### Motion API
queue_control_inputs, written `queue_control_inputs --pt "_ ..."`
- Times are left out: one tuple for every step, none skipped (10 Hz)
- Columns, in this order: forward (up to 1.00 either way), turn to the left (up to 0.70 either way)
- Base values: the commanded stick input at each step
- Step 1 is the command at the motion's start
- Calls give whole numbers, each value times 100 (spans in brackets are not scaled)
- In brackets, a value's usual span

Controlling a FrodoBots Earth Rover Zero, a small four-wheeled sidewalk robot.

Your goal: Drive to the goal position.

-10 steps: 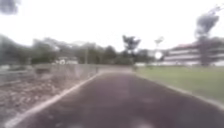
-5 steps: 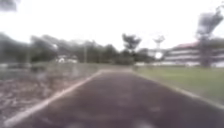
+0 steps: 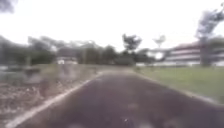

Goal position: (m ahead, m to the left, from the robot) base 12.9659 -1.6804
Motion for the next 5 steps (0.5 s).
queue_control_inputs --pt "70 0" --pt "70 0" --pt "70 0" --pt "70 0" --pt "70 0"
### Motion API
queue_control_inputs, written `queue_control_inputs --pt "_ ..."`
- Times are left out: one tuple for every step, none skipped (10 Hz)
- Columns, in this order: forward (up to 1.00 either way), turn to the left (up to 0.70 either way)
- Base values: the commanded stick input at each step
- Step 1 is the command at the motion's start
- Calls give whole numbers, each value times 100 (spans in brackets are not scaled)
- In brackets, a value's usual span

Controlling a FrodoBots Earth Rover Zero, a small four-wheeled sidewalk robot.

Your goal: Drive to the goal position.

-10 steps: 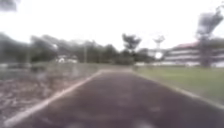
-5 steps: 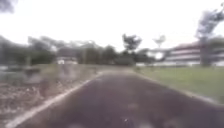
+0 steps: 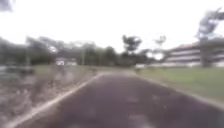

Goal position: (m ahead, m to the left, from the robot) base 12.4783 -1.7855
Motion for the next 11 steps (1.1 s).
queue_control_inputs --pt "70 0" --pt "70 0" --pt "70 0" --pt "70 0" --pt "70 -19" --pt "70 -19" --pt "70 0" --pt "70 0" --pt "70 0" --pt "70 0" --pt "70 0"
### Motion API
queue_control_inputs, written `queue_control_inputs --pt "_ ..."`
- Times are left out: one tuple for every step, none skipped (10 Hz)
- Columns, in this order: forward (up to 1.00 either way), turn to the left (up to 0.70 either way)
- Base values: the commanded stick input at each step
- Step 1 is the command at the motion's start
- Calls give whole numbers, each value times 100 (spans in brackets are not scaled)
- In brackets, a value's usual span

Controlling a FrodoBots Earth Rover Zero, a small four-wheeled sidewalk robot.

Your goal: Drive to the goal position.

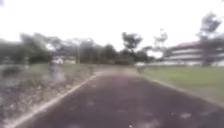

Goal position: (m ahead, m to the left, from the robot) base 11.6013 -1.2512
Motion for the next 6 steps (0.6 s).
queue_control_inputs --pt "70 0" --pt "70 0" --pt "70 0" --pt "70 0" --pt "70 0" --pt "70 0"
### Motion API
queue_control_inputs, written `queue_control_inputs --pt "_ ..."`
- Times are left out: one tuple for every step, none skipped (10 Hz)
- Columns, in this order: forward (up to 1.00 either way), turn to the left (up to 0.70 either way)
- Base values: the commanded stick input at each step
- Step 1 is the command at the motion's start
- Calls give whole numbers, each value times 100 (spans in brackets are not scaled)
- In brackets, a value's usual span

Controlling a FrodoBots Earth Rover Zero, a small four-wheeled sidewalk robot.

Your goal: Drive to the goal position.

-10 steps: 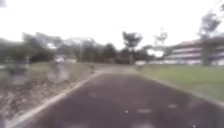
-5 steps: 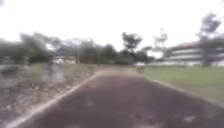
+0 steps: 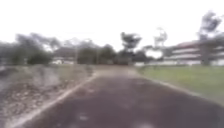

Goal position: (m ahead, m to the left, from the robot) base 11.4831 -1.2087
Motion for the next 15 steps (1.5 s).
queue_control_inputs --pt "70 0" --pt "70 0" --pt "70 0" --pt "70 0" --pt "70 0" --pt "70 0" --pt "70 0" --pt "70 0" --pt "70 0" --pt "70 0" --pt "70 0" --pt "70 0" --pt "70 0" --pt "70 0" --pt "70 0"
